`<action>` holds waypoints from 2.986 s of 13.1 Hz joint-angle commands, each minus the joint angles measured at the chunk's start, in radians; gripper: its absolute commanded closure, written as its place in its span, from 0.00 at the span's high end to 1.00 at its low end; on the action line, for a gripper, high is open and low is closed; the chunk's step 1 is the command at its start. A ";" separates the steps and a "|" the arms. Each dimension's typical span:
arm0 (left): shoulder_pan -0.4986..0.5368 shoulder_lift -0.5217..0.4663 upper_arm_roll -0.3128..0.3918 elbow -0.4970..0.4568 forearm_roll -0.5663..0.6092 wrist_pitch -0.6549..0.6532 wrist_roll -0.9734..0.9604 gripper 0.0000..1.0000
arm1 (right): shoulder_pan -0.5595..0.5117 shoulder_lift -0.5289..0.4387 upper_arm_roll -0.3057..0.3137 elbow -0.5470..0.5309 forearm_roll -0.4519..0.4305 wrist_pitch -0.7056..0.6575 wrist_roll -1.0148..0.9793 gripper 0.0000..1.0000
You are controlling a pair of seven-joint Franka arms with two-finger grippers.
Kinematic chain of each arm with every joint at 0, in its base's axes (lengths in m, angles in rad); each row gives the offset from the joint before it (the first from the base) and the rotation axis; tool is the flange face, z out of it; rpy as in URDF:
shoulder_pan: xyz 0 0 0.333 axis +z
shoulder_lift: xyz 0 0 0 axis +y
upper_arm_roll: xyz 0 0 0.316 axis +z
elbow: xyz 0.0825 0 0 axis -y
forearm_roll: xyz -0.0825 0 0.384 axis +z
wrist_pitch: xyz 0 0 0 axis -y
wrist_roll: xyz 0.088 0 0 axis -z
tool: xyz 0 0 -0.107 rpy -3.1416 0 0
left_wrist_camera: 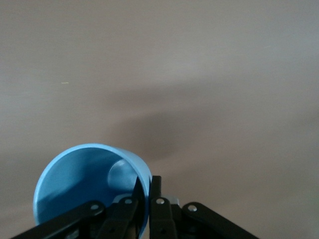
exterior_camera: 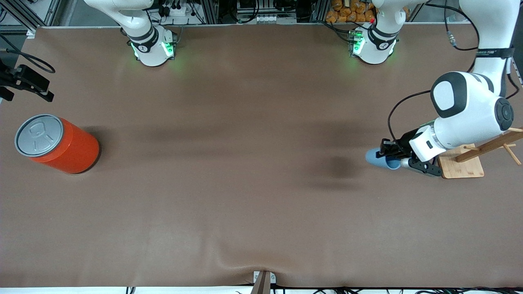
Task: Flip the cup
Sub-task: 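Lower the cup upright beside the wooden stand with the left gripper, then open the left gripper and raise it off the cup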
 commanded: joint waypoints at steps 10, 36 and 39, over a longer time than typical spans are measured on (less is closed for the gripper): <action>0.054 -0.206 -0.008 -0.304 0.222 0.129 -0.071 0.00 | 0.003 0.003 -0.003 0.019 -0.019 -0.038 -0.016 1.00; 0.046 -0.111 -0.017 -0.317 0.302 0.396 -0.114 1.00 | 0.000 0.003 -0.003 0.019 -0.014 -0.058 -0.013 1.00; 0.043 -0.165 -0.034 -0.213 0.302 0.180 -0.140 1.00 | -0.002 0.004 -0.004 0.019 -0.013 -0.057 -0.014 1.00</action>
